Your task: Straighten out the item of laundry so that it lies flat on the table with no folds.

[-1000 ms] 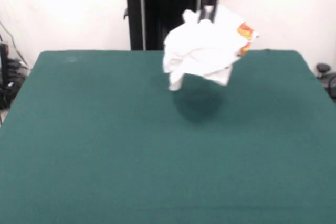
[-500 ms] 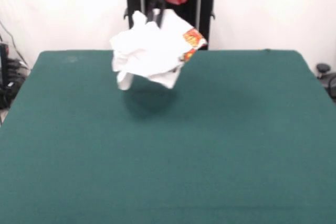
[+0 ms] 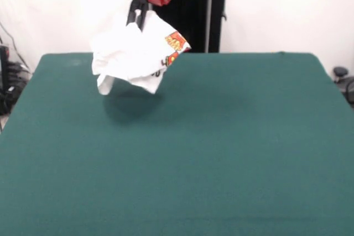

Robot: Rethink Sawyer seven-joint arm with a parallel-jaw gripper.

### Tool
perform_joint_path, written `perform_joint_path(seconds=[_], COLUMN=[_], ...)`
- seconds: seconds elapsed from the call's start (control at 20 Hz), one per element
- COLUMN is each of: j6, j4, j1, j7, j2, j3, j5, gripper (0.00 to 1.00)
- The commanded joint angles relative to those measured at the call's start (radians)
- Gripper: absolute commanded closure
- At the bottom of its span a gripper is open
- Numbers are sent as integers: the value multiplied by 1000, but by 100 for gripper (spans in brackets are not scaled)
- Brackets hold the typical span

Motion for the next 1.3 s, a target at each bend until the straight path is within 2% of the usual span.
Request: perform_joint_path(seconds=[0.05, 0.15, 0.25, 0.55, 0.65, 0.7, 0.75, 0.8, 0.9, 1.05, 1.3], j6=[69, 57, 72, 111, 76, 74, 73, 91, 105, 35, -20], j4=[-100, -119, -146, -225, -208, -181, -165, -166, -182, -215, -190], j1=[-14, -32, -13, 97, 74, 13, -14, -5, 33, 129, 166], j7=[74, 95, 122, 175, 160, 139, 136, 142, 150, 161, 197], j2=[32, 56, 77, 109, 89, 64, 48, 41, 36, 48, 66], j3=[173, 225, 228, 121, 156, 239, 282, 280, 249, 136, 108], j5=[-47, -33, -7, 26, 8, -3, -1, 6, 5, -17, -5], gripper=[100, 100, 100, 100, 100, 100, 100, 100, 100, 100, 100])
